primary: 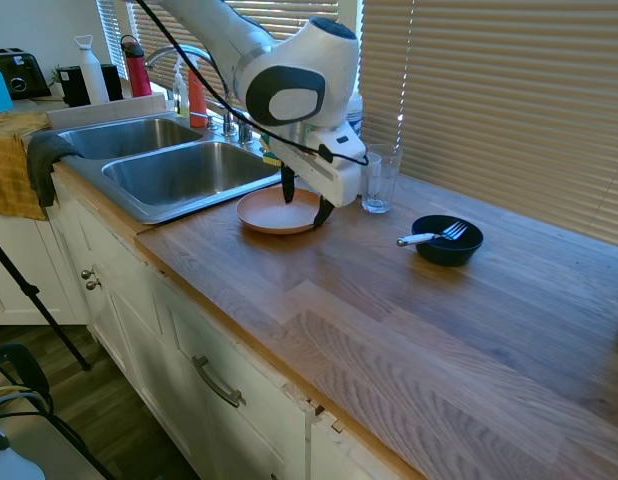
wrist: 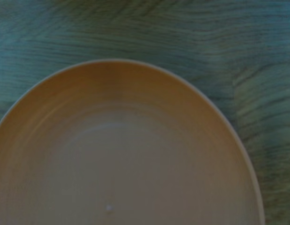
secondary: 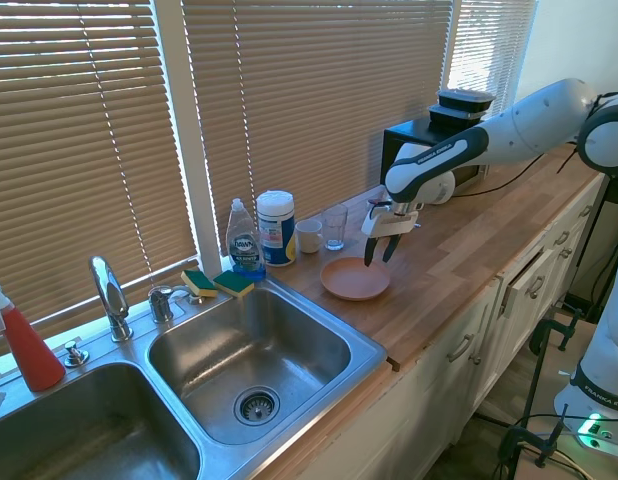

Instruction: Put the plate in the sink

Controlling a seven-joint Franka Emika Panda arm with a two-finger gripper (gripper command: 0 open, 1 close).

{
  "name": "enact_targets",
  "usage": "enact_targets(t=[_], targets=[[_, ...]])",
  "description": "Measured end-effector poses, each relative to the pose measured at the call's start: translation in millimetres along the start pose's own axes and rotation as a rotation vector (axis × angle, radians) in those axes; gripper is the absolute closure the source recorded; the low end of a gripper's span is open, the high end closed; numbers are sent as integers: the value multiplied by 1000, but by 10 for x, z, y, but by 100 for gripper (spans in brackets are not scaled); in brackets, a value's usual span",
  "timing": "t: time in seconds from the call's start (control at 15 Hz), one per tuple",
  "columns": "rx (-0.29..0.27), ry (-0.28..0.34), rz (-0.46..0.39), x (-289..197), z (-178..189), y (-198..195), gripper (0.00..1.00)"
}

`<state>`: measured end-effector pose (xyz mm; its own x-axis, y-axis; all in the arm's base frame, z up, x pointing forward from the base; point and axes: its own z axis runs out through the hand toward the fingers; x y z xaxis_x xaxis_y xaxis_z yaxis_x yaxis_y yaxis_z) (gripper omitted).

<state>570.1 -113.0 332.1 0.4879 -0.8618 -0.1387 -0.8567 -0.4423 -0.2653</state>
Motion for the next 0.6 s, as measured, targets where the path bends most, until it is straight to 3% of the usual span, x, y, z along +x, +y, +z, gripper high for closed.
enact_targets(t=[0.13, 0.2, 0.6], targets=[[2, -13, 6, 64, 116, -33, 0], [8, -18, 7, 85, 147, -49, 100], [23, -41, -3, 117, 162, -116, 100]])
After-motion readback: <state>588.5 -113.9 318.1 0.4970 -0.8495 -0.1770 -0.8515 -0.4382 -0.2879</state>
